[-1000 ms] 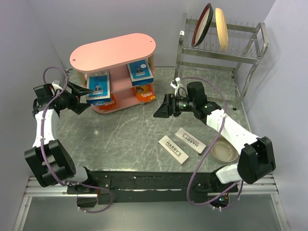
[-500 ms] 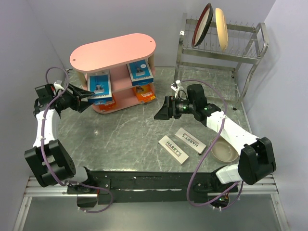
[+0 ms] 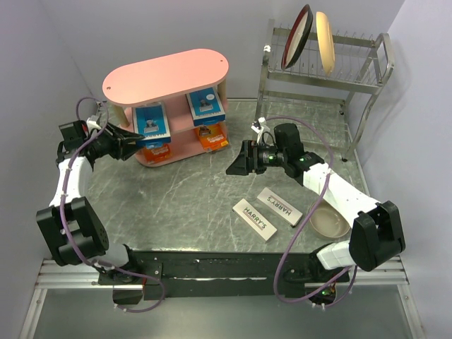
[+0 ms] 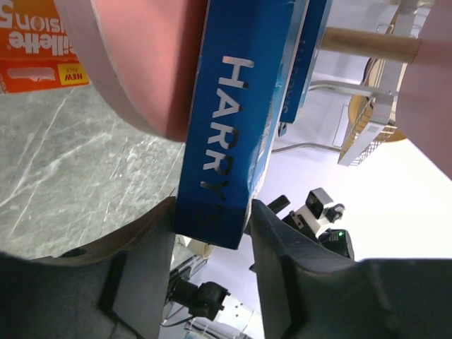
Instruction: Place and organize the shaving razors onto the shelf
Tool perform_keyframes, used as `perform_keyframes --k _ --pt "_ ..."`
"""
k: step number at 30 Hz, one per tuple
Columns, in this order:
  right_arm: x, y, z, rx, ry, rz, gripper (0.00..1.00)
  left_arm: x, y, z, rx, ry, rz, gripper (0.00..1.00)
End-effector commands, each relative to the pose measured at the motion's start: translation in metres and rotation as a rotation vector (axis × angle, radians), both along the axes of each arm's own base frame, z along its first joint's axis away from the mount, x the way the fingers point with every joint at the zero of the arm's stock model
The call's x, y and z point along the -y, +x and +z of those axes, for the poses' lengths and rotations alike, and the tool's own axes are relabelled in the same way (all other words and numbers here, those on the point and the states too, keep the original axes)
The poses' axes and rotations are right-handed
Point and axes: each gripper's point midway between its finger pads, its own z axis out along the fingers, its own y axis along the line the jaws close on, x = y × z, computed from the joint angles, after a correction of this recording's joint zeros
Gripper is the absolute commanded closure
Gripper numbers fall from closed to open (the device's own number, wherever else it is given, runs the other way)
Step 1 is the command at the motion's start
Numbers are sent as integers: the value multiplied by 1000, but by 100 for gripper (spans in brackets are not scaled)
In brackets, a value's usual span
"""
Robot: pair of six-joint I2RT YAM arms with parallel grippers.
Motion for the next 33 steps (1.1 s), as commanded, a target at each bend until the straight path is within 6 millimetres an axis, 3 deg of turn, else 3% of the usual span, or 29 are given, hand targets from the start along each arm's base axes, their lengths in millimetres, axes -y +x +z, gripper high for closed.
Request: perform_keyframes --k 1,10,17,24,28,33 --pt "0 9 17 63 19 -15 11 -3 12 18 71 -12 -4 51" --pt "-2 14 17 65 10 -11 11 -7 13 27 91 -10 23 60" --pt "-5 17 16 51 9 -8 11 -33 -5 19 76 -31 119 61" --pt "-9 21 15 38 18 0 11 -29 -16 7 43 -60 132 59" --pt "-11 20 15 35 19 3 11 -28 -15 -2 7 -69 131 59" --pt "-10 16 13 36 13 6 11 -26 -9 -1 -21 -76 138 57"
